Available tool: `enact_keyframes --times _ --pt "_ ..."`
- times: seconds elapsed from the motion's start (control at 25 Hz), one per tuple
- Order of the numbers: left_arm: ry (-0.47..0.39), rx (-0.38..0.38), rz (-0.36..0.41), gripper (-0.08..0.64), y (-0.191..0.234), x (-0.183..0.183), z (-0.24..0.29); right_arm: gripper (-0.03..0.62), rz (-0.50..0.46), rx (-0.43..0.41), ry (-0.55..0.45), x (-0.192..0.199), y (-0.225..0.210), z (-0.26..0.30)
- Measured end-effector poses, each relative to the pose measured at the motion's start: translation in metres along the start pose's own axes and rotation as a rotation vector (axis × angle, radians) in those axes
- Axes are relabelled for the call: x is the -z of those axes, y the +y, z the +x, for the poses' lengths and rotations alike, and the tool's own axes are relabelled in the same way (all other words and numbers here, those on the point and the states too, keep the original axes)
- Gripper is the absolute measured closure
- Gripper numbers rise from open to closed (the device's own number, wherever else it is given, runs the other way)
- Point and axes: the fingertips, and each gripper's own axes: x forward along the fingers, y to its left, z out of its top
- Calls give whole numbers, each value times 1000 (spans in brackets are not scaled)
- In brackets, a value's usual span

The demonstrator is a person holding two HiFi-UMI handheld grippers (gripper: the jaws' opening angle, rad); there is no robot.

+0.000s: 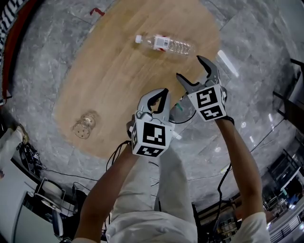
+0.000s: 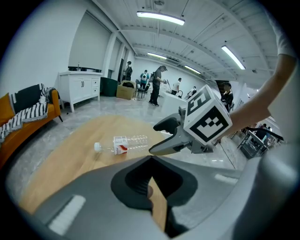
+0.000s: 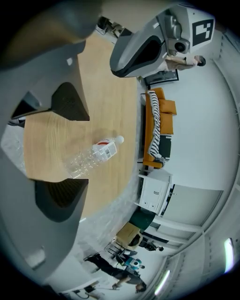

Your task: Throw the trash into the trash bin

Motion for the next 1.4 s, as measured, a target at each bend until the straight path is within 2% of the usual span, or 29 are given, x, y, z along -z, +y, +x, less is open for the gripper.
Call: enact_keyframes --times 0.36,0.72,0.88,1.04,1.12,1.4 --pt "7 0 6 560 10 2 6 173 -149 -83 84 5 -5 35" --pt "23 23 12 560 15 13 -5 146 -266 -116 184 15 -22 76" --pt "30 12 2 560 19 17 -9 154 -275 -128 228 34 -31 84" --pt "34 -6 -7 560 19 20 -8 211 -302 -109 241 45 -42 82" --pt "36 -15 -17 560 23 23 -9 267 -301 -106 248 45 -40 83" --pt "37 -15 -11 560 20 24 -9 275 -228 -72 198 35 -29 73"
